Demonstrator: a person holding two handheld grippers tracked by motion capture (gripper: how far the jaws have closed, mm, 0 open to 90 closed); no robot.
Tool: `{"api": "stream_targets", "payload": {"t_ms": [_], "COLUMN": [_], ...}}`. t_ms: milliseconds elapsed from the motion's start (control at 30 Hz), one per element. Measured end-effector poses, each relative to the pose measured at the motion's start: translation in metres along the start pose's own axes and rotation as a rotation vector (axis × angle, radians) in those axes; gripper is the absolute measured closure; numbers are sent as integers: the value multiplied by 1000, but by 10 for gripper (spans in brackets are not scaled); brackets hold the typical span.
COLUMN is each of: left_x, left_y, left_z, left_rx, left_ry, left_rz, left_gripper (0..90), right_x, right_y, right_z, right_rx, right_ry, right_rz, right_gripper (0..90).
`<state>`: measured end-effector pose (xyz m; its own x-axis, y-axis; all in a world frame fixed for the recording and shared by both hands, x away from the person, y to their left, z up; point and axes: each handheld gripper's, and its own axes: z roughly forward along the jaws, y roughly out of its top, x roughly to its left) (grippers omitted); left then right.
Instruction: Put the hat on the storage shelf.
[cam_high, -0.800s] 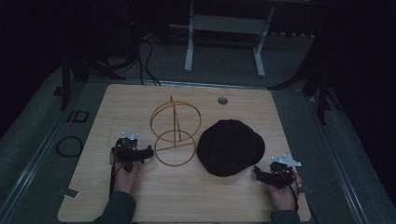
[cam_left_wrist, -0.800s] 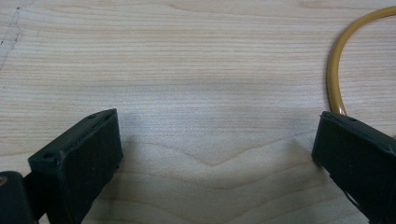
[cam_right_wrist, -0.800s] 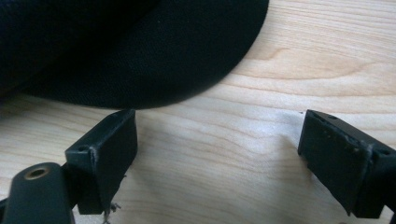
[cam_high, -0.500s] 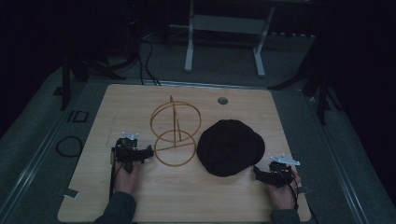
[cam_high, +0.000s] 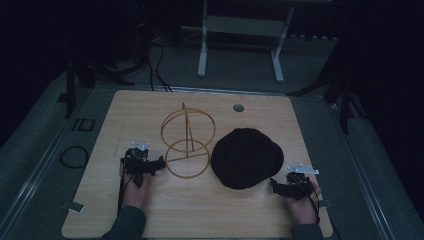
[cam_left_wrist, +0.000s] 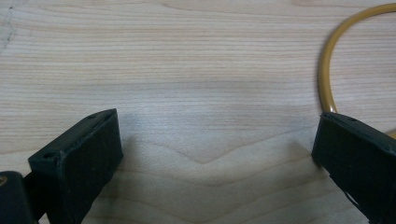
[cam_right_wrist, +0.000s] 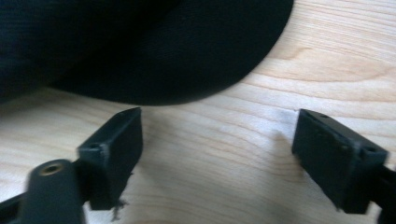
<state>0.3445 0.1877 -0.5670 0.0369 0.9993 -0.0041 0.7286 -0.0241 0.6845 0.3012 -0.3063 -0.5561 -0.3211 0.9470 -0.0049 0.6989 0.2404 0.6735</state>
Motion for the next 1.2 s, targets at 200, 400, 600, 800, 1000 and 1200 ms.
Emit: {"api": "stream_targets", "payload": {"t_ms": [200, 400, 600, 800, 1000, 1200], "left_x": [-1, -2, -2, -3, -3, -3], "left_y": [0, 0, 0, -1, -1, -1], "left_z": [0, 0, 0, 0, -1, 0], "left_rx": [0, -1, 0, -1, 0, -2], "left_ry": [-7, -11, -13, -16, -18, -19], "left_rz": [7, 9, 14, 15, 18, 17], "left_gripper": [12, 12, 12, 12, 12, 12], "right_x": [3, 9, 16, 18, 16, 14], "right_y": [7, 18, 30, 38, 47, 60], "right_z": [-6, -18, -30, -35, -39, -39], "right_rx": [60, 67, 72, 88, 100, 99], "right_ry": [33, 64, 102, 130, 138, 150], "right_rz": [-76, -125, -158, -174, -164, -175], "right_gripper": [287, 287, 285, 234, 185, 180]}}
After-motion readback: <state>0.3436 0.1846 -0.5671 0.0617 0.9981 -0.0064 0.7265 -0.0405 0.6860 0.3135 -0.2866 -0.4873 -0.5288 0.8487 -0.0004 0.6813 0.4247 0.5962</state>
